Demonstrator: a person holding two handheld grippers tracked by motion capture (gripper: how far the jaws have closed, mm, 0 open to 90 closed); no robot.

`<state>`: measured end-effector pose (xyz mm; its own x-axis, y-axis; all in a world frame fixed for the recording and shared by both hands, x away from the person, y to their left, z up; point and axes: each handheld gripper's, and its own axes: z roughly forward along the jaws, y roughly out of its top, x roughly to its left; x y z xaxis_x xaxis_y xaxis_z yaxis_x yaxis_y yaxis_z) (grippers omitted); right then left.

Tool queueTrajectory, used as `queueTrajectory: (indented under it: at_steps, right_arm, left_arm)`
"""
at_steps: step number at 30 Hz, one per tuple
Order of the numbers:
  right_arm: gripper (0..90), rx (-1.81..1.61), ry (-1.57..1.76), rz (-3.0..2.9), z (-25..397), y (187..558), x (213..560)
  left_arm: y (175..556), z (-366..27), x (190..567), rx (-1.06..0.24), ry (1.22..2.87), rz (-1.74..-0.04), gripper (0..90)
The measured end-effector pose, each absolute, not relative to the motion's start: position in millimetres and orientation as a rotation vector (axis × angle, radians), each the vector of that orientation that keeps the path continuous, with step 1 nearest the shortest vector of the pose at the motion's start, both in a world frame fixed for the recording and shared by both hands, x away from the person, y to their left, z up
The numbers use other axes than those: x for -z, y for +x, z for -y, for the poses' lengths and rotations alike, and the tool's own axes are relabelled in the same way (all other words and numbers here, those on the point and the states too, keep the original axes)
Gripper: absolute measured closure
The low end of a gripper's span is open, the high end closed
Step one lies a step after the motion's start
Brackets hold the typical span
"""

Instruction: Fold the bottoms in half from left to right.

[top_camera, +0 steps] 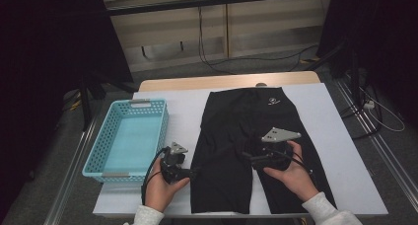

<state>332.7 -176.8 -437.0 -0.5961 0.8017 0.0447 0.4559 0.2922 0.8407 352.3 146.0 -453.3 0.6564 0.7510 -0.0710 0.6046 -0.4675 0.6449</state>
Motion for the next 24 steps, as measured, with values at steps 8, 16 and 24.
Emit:
queueTrajectory:
  at_steps: [8,16,24]
  right_arm:
    - [19.2,-1.226,1.119,-2.19,172,334,436]
    - [19.2,-1.207,1.116,-2.199,167,337,439]
    - [18.4,-1.199,1.145,-2.19,162,349,442]
  left_arm:
    - [348,-140,450,-0.197,2.189,-1.104,55.2]
    - [349,-137,450,-0.016,2.169,-1.126,86.2]
    - [348,-130,437,0.04,2.113,-1.056,88.1]
